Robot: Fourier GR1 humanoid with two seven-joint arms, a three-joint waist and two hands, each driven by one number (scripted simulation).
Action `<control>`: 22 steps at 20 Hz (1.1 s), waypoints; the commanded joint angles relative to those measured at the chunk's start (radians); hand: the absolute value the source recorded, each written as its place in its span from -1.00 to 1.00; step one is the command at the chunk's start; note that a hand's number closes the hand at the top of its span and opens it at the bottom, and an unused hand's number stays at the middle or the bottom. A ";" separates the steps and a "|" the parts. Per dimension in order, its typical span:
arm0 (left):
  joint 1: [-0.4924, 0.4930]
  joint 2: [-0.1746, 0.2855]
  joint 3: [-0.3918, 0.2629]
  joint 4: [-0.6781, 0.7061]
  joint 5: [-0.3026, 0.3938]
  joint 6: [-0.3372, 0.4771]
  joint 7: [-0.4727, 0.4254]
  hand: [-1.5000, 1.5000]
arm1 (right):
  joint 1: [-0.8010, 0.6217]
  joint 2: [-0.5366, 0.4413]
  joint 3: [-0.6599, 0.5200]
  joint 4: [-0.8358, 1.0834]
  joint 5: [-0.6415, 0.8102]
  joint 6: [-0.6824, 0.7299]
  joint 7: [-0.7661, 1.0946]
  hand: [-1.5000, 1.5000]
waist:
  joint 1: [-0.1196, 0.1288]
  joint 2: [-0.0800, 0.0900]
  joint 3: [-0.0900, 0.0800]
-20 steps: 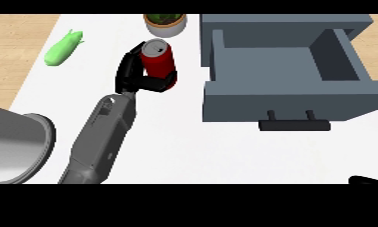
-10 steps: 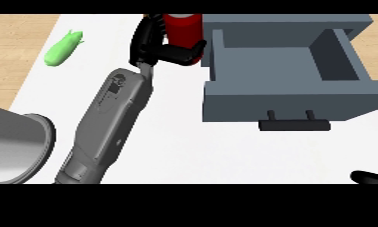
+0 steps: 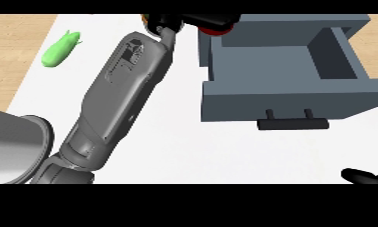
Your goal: Pick up the can, place it into the drawer and close the drawer
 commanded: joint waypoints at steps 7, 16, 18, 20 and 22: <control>-0.281 -0.003 -0.024 0.214 0.063 0.051 0.068 1.00 | -0.059 -0.026 -0.006 -0.025 0.004 -0.031 0.074 -1.00 | -0.011 0.003 0.000; -0.432 -0.003 -0.125 0.411 0.184 0.134 0.037 1.00 | -0.046 -0.005 0.023 0.024 0.016 -0.010 0.011 -1.00 | -0.037 0.010 0.002; -0.445 -0.003 -0.178 0.447 0.216 0.178 0.009 1.00 | -0.056 -0.009 0.025 0.040 0.004 0.004 -0.014 -1.00 | -0.061 0.015 0.003; -0.432 -0.003 -0.178 0.481 0.216 0.145 -0.033 1.00 | -0.042 -0.053 -0.047 0.035 -0.071 0.037 -0.013 -1.00 | -0.063 0.015 0.003; -0.418 -0.003 -0.186 0.525 0.224 0.184 -0.090 1.00 | -0.079 -0.068 -0.034 0.010 -0.069 0.023 0.043 -1.00 | -0.079 0.022 0.003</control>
